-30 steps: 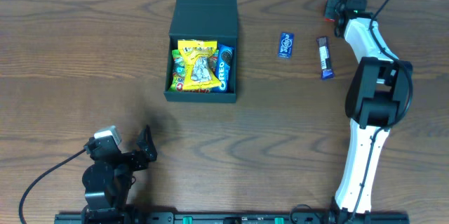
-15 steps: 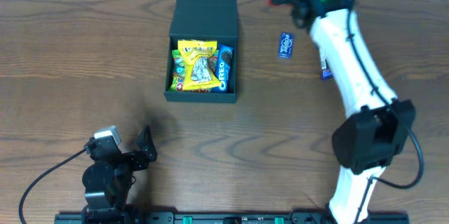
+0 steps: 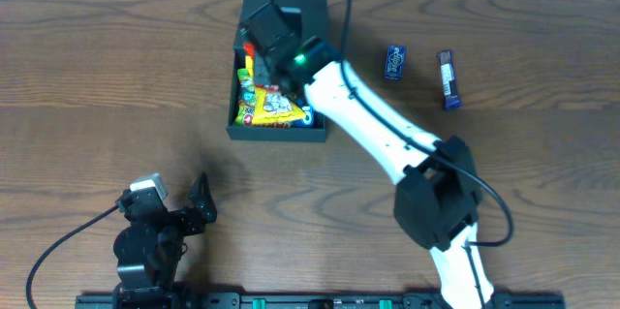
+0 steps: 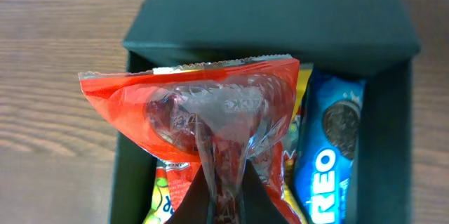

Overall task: Pack container
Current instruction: 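Grasp the red Macks bag with right gripper, place in box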

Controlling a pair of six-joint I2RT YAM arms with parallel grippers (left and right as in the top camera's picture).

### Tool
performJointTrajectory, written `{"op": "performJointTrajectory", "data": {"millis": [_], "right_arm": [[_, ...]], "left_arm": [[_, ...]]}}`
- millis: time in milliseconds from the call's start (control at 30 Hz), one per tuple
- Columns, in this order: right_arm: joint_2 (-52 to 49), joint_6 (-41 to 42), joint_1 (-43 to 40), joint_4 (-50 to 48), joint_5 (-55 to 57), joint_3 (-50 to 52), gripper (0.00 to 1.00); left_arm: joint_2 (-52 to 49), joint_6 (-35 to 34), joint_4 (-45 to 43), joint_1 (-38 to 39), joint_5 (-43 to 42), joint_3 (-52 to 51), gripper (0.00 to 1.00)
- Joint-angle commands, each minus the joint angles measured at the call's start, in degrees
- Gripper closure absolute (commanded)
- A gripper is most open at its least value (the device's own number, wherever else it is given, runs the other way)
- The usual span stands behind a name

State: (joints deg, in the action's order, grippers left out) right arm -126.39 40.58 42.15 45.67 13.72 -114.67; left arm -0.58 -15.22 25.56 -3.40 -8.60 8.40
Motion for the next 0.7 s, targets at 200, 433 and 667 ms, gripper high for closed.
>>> {"op": "performJointTrajectory", "data": {"millis": [200,433,667], "right_arm": [[-12.7,6.1,3.1,-3.4,8.3,0.1,0.99],[-13.9,3.2,3.7,-4.6,5.1,0.0,0.66],[-10.8,-0.5,3.5,-3.0,2.3,0.0,0.18]], "left_arm": [[0.3,-0.2,0.3,-0.3,0.1,-1.0,0.05],[0.3,-0.2,0.3,-0.3,0.1,-1.0,0.05],[0.3,-0.2,0.3,-0.3,0.1,-1.0,0.05]]}}
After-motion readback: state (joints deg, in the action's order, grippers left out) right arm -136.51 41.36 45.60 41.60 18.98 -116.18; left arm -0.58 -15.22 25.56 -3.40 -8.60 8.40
